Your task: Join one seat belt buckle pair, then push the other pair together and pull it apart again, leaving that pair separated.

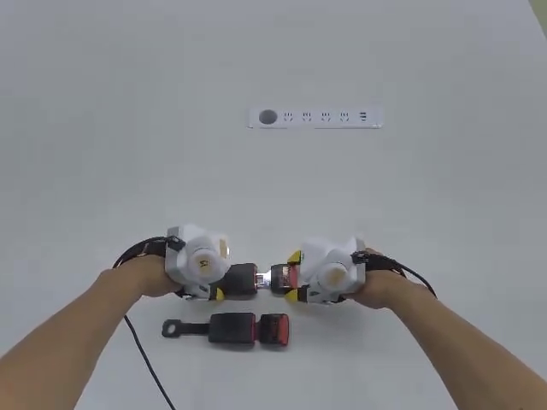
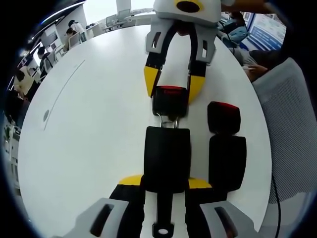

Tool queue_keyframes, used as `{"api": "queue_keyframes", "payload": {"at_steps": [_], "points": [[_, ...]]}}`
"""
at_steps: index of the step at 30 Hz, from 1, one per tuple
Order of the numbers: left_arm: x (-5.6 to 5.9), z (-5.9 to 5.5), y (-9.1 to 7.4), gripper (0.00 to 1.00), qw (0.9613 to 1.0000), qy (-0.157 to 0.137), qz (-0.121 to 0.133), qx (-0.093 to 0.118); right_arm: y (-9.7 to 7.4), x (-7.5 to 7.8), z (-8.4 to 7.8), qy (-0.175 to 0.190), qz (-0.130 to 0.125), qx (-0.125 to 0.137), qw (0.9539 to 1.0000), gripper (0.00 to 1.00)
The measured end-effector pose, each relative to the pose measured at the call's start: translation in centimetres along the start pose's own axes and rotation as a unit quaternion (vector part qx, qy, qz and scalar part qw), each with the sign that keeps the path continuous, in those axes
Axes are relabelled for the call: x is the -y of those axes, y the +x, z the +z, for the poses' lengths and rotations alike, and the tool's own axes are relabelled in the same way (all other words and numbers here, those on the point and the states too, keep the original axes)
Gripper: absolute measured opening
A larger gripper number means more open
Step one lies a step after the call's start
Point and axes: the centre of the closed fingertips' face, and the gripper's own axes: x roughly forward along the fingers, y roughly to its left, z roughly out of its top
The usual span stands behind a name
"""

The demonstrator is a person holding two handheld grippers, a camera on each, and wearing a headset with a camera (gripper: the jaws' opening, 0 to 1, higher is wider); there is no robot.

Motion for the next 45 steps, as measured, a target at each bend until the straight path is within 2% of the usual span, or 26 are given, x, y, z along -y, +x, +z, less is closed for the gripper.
{"api": "queue_keyframes", "payload": {"at_steps": [11, 28, 45], "points": [[0.1, 0.0, 0.0, 0.31, 1.0000, 0.004, 0.000, -0.002, -1.2, 0.2, -1.4, -0.002, -0.001, -0.015, 0.9999, 0.30], [0.1, 0.0, -0.1, 0.31, 1.0000, 0.000, 0.002, 0.007, -2.3, 0.4, -3.4, 0.000, 0.000, -0.029, 0.9996, 0.30], [0.1, 0.2, -0.1, 0.31, 0.9999, 0.011, -0.001, 0.007, -3.9, 0.6, -5.2, 0.004, 0.000, -0.043, 0.9991, 0.30]]}}
